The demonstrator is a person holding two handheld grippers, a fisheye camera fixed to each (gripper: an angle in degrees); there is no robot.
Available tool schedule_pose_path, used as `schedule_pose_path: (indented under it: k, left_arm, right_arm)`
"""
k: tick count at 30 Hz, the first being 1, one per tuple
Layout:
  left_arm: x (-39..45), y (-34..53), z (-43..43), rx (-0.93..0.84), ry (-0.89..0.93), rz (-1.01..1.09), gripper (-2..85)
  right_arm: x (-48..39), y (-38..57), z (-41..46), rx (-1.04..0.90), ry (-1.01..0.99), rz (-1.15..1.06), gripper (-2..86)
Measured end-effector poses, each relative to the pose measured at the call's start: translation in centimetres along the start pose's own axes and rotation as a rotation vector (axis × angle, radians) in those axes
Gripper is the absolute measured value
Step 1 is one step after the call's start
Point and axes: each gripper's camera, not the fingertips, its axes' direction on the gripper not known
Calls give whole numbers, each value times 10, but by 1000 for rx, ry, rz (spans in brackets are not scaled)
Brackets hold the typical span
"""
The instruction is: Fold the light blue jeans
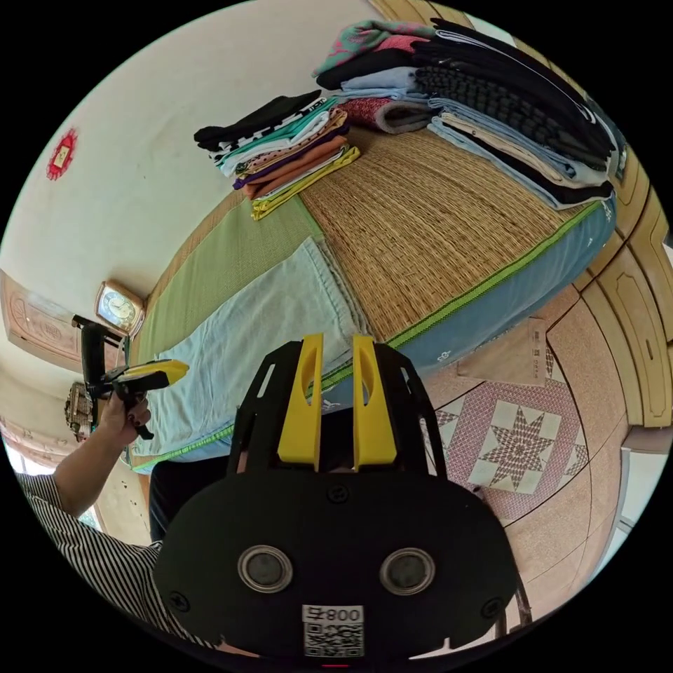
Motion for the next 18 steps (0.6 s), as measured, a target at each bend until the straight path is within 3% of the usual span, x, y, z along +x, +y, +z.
schedule_pose_path:
  k: [10, 18]
  left_arm:
    - [37, -145, 79, -119, -64, 156, 68]
    - [54, -213, 122, -177, -148, 201, 82]
  right_arm:
    - [35, 0, -49, 45, 14, -48, 87]
    - [50, -5, -38, -62, 16, -53, 90]
